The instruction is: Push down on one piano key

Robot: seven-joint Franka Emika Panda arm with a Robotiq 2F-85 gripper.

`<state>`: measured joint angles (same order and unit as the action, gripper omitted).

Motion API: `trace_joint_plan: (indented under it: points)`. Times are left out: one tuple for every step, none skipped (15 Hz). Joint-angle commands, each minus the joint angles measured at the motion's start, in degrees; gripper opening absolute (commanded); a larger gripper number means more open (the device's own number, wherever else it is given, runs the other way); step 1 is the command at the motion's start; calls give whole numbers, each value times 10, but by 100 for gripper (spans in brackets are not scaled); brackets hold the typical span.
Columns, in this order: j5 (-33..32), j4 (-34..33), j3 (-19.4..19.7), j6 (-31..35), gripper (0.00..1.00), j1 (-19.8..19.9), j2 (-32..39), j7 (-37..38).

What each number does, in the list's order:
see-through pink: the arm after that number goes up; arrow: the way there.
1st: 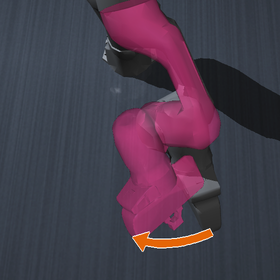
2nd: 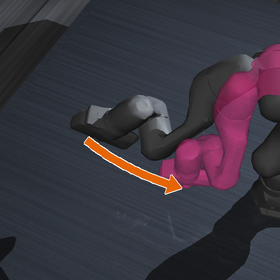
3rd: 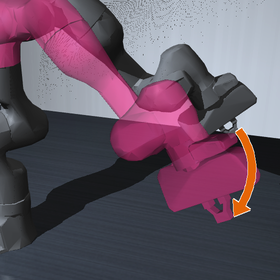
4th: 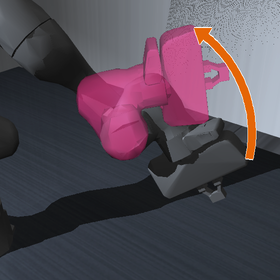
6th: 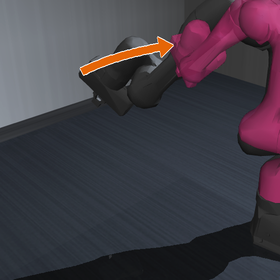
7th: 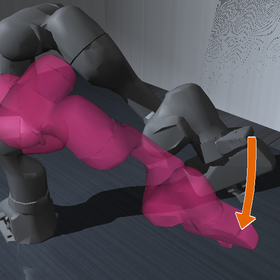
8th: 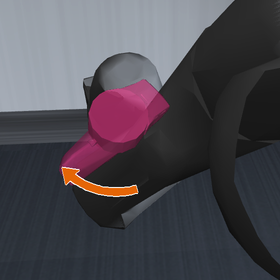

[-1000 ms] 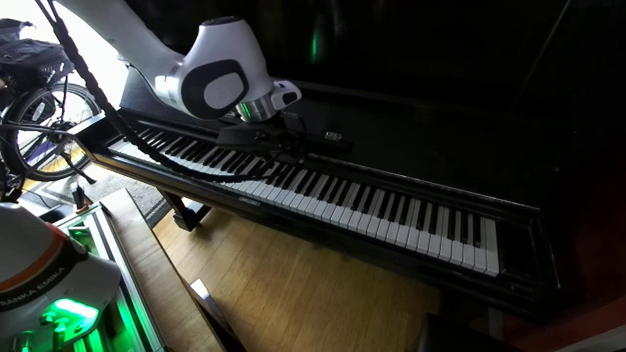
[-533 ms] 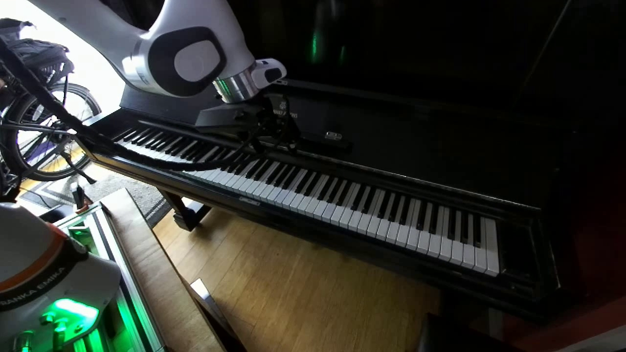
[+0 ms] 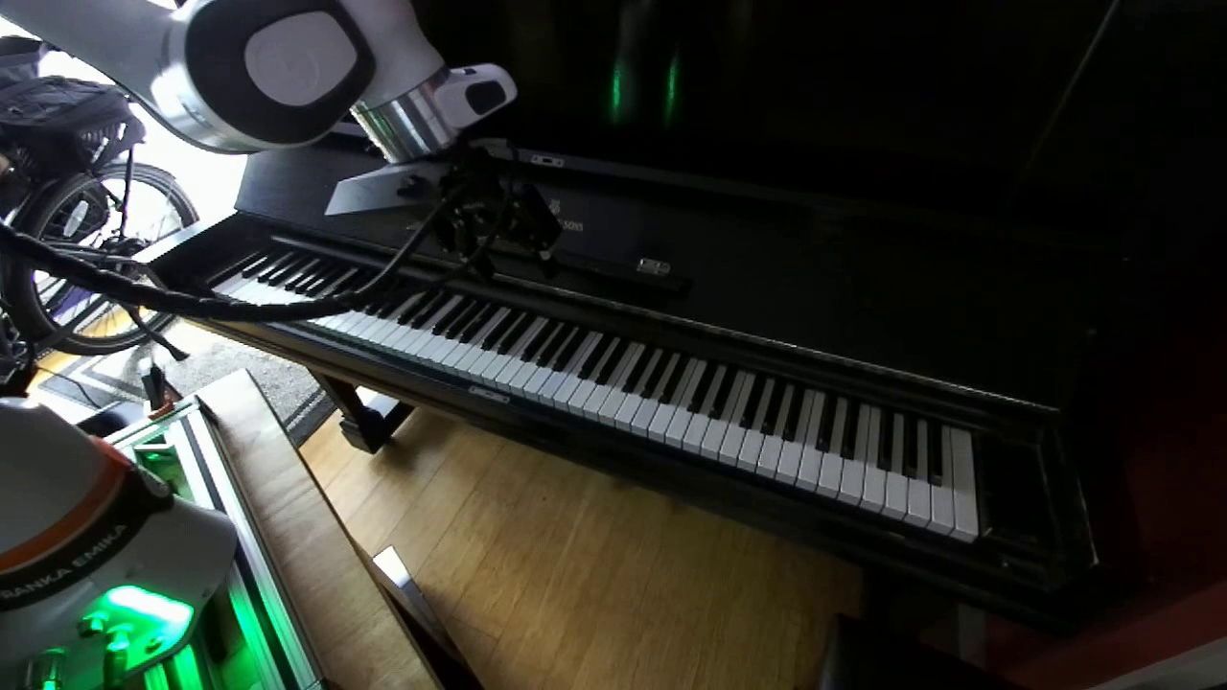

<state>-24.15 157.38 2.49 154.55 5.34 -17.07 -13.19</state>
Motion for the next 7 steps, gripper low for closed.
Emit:
trace_joint_plan:
  points:
    - [1, -1, -13, -48, 100, 2, -42, 9]
    - [3, -3, -5, -23, 100, 0, -20, -2]
    - [2, -4, -7, -30, 100, 0, -27, -2]
    - [2, -4, -8, -34, 100, 0, -32, -1]
    - [2, -4, -8, -36, 100, 0, -35, -1]
    - [2, -4, -8, -36, 100, 0, -35, -1]
    - [2, -4, -8, -36, 100, 0, -35, -1]
